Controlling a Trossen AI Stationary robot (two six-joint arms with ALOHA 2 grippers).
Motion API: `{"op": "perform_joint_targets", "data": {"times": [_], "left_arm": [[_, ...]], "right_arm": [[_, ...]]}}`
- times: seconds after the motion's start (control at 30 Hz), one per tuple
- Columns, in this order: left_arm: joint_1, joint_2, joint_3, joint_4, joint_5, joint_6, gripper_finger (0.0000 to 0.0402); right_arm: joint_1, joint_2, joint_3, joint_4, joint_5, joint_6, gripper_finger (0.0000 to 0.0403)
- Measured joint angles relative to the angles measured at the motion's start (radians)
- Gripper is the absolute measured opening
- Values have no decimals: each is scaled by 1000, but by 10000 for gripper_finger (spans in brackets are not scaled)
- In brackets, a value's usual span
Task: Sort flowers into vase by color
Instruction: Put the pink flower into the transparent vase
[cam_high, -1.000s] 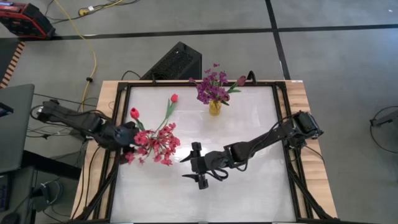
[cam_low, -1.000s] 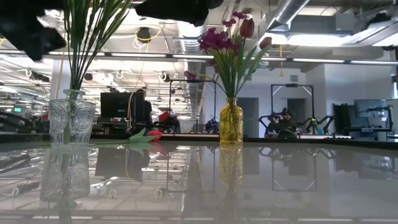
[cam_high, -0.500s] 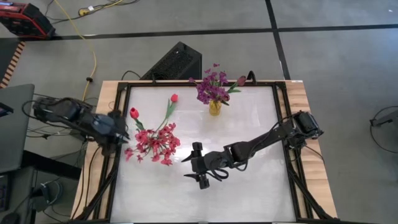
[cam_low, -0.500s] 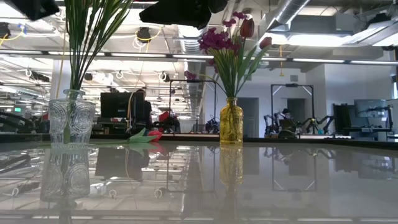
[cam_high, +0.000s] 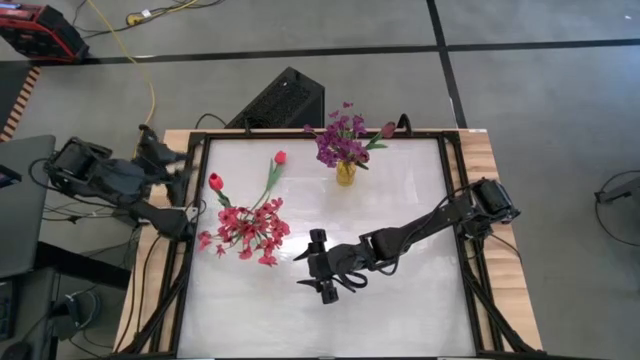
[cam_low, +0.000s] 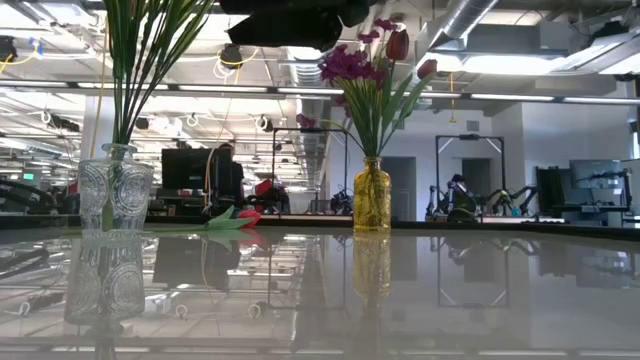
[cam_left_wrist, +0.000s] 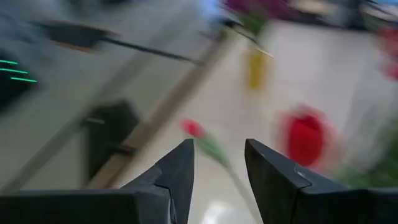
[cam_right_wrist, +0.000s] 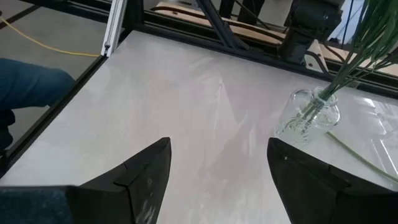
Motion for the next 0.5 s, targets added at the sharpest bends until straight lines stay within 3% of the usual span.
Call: {"op": "perform_joint_targets", "data": {"times": [0.13,0.23,0.5], "left_arm": [[0,-1,0,-4,-312,-3,132],[2,6,-6,9,-440,26,132],[122,56,-9,200,-494,133,132]], "right_arm": [[0,0,0,-12,0,0,292],[-5,-1,0,-10,0,0,292],[-12,-1,0,16,2,7,292]]}}
